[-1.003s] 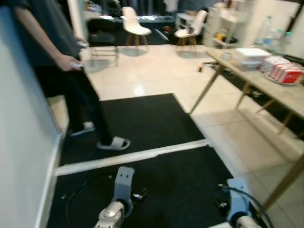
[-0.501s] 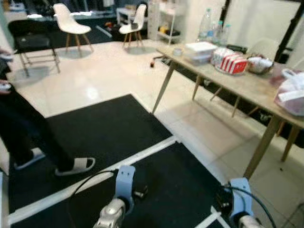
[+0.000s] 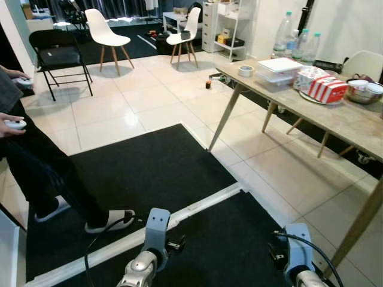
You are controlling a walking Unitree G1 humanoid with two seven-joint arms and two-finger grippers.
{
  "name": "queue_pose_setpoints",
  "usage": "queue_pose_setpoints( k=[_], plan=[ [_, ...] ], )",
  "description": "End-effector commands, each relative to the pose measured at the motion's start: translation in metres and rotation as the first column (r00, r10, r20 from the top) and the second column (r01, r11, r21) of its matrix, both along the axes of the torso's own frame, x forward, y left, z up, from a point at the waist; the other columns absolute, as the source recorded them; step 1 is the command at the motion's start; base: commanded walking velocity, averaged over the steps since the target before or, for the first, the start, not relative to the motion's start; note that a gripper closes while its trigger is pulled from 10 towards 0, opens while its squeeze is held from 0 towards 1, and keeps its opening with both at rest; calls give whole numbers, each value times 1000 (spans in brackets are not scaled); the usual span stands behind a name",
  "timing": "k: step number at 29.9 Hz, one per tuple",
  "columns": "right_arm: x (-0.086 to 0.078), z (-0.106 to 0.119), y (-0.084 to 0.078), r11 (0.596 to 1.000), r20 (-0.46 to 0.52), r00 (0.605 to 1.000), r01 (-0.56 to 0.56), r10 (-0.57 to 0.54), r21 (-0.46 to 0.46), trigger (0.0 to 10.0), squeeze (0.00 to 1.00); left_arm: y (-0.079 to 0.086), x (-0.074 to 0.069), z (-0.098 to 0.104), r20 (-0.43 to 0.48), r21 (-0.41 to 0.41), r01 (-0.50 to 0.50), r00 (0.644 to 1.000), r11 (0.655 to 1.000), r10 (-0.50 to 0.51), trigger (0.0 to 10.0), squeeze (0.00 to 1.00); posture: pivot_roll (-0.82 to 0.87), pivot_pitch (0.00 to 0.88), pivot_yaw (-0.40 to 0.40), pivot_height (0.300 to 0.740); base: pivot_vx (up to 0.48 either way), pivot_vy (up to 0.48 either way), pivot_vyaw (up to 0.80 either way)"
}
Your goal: Restocking fridge
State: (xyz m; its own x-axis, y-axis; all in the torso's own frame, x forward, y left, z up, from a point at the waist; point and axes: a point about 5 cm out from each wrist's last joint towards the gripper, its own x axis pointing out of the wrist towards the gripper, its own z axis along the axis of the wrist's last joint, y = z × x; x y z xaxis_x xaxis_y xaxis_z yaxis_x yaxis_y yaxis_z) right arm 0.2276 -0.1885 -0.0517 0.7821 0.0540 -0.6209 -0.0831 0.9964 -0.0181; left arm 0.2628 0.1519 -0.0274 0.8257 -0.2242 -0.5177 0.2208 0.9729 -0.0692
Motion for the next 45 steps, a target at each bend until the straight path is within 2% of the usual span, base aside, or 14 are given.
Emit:
queue_pose_setpoints(
  k=[1, 11, 36, 45],
  plan=[
    [-3, -1, -6, 1000, -7, 1000, 17, -17, -12, 10000, 0, -1, -1, -1, -10, 6, 14, 1000, 1000, -14, 10000, 0, -62, 11, 20, 740, 330, 0, 0],
    [-3, -1, -6, 1000, -5, 1000, 31, -31, 2, 10000, 0, 1, 0, 0, -9, 9, 14, 1000, 1000, -14, 10000, 0, -57, 14, 14, 740, 330, 0, -89],
    [1, 1, -5, 1000, -4, 1000, 17, -17, -5, 10000, 0, 5, -1, -1, -7, 13, -1, 1000, 1000, 1, 10000, 0, -53, 19, 1, 740, 330, 0, -790],
    [0, 0, -5, 1000, -5, 1000, 31, -31, -2, 10000, 0, 6, -1, 0, -9, 16, 3, 1000, 1000, -3, 10000, 0, -58, 25, 7, 740, 330, 0, 0]
  ],
)
